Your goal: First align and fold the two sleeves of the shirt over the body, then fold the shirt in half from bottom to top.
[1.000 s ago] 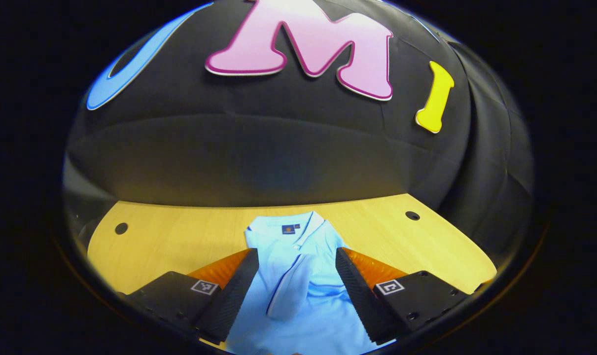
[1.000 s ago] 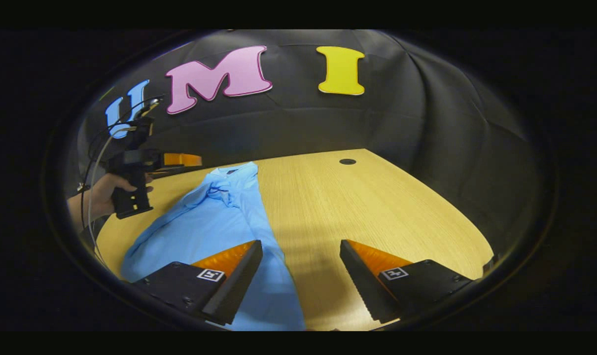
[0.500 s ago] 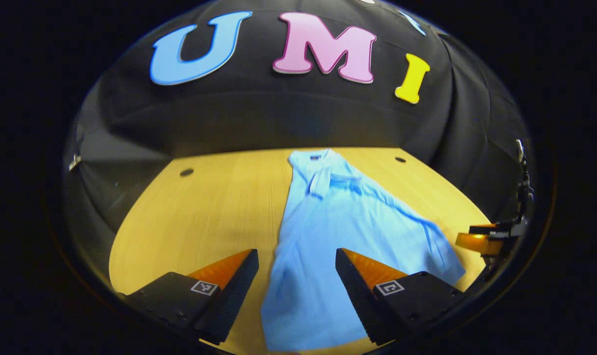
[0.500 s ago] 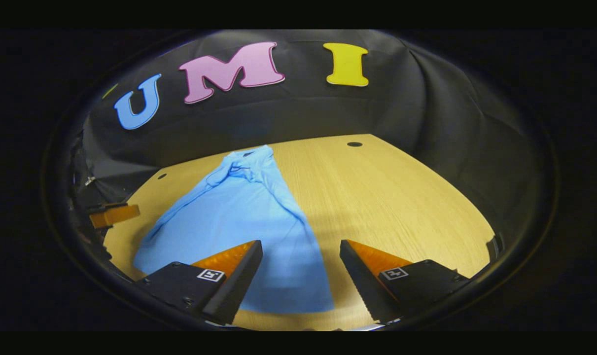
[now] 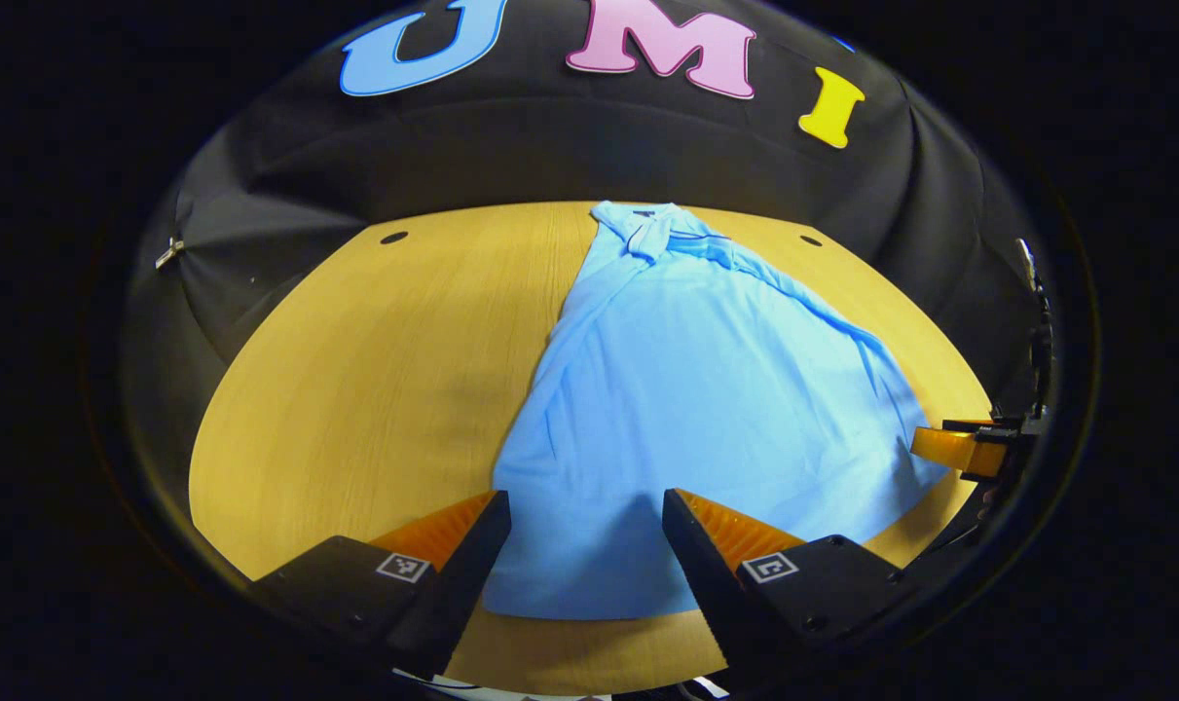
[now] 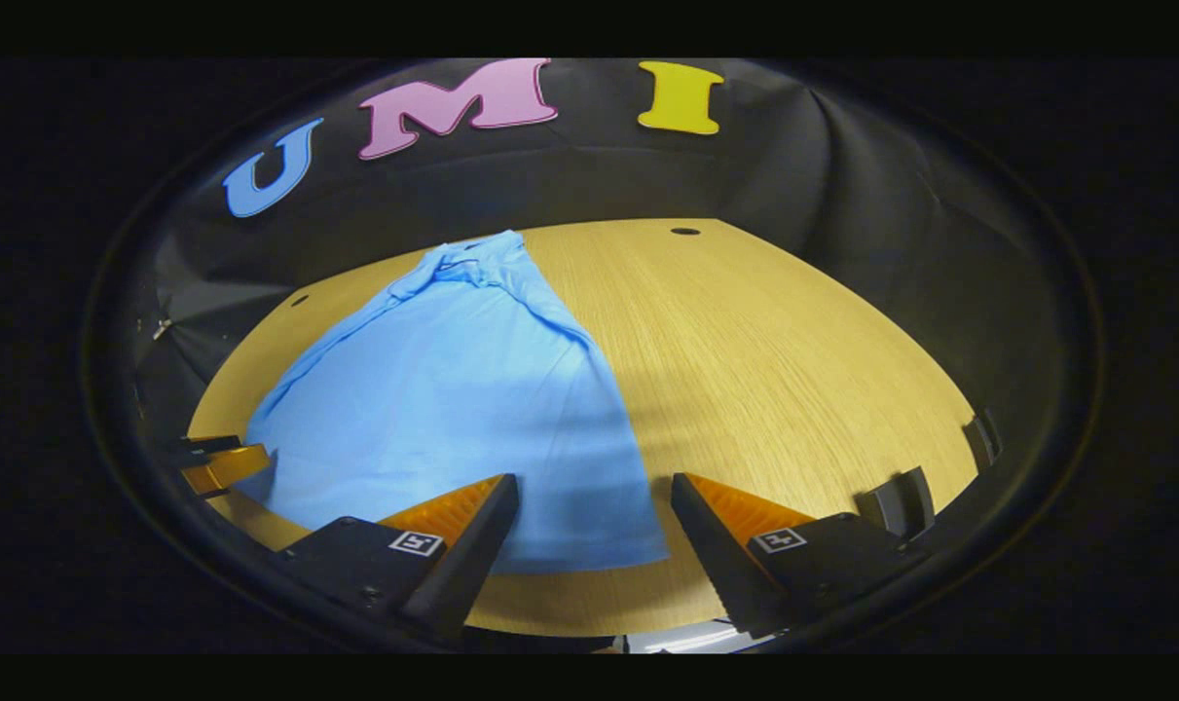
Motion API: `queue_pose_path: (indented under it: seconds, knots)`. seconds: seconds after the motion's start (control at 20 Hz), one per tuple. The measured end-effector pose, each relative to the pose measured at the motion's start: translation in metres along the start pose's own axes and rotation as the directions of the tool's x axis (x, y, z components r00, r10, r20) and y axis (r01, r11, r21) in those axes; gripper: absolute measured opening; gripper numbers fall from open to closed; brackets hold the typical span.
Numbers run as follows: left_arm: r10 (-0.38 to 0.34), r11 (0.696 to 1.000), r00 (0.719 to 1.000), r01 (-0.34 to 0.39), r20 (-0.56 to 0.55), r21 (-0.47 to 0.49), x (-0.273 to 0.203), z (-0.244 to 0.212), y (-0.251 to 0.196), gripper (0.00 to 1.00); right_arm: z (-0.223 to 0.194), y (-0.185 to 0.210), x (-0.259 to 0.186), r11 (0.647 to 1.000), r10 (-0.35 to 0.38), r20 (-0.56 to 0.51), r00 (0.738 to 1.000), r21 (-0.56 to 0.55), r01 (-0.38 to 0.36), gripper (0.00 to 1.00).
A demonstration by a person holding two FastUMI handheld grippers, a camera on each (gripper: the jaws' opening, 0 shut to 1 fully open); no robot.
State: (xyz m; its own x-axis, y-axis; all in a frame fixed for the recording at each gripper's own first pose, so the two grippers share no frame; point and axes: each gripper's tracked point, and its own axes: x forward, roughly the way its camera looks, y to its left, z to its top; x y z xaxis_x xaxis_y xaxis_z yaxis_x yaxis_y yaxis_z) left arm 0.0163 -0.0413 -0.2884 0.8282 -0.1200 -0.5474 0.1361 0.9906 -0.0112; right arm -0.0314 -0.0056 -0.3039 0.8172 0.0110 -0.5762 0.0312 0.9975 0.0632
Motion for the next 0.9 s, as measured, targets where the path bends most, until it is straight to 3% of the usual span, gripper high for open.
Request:
queue_pose_path:
  seconds: [0.2,0.25,0.3,0.35,0.4,0.45,0.5,0.6,0.65,0.7,0.75,0.9]
  knots:
    - [-0.003,0.999,1.0,0.003,0.001,0.053,0.003,0.0,-0.008,1.0,0.001,0.007,0.006,0.998,0.0,-0.002,1.0,-0.062,0.0,0.98]
    - [-0.016,0.998,1.0,0.016,-0.002,0.061,0.004,0.001,-0.012,1.0,-0.001,0.011,0.009,0.998,0.01,-0.017,1.0,-0.063,-0.011,0.89]
    - [-0.027,0.997,1.0,0.027,-0.005,0.076,0.004,0.0,-0.015,0.92,0.003,0.013,0.012,0.998,0.013,-0.005,1.0,-0.063,-0.013,0.9]
    - [-0.039,0.995,0.999,0.039,-0.008,0.086,0.005,0.0,-0.019,0.86,0.001,0.016,0.011,0.998,0.019,-0.017,1.0,-0.066,-0.02,0.77]
    - [-0.043,0.995,0.999,0.044,-0.007,0.092,0.006,0.002,-0.022,0.74,0.003,0.019,0.012,0.997,0.022,-0.011,1.0,-0.07,-0.022,0.72]
    - [-0.047,0.995,0.999,0.047,-0.005,0.091,0.008,0.002,-0.025,0.63,0.003,0.023,0.012,0.997,0.031,-0.014,0.999,-0.077,-0.032,0.49]
    - [-0.053,0.995,0.999,0.053,0.002,0.09,0.01,0.003,-0.029,0.48,0.003,0.025,0.014,0.995,0.036,-0.014,0.999,-0.088,-0.037,0.39]
    - [-0.061,0.995,0.998,0.06,0.013,0.082,0.011,0.006,-0.034,0.31,0.004,0.03,0.014,0.993,0.047,-0.015,0.999,-0.105,-0.048,0.2]
    - [-0.066,0.995,0.998,0.064,0.017,0.072,0.013,0.007,-0.036,0.22,0.005,0.03,0.014,0.992,0.046,-0.007,0.999,-0.117,-0.046,0.19]
    - [-0.066,0.996,0.998,0.064,0.022,0.062,0.012,0.009,-0.037,0.14,0.003,0.031,0.014,0.991,0.042,-0.011,0.999,-0.13,-0.043,0.13]
    - [-0.067,0.996,0.997,0.066,0.029,0.061,0.012,0.009,-0.037,0.12,0.005,0.031,0.015,0.989,0.044,-0.005,0.999,-0.143,-0.045,0.0]
    - [-0.094,0.992,0.994,0.089,0.052,0.086,0.012,0.011,-0.042,0.07,0.006,0.031,0.014,0.99,0.063,-0.002,0.998,-0.125,-0.063,0.05]
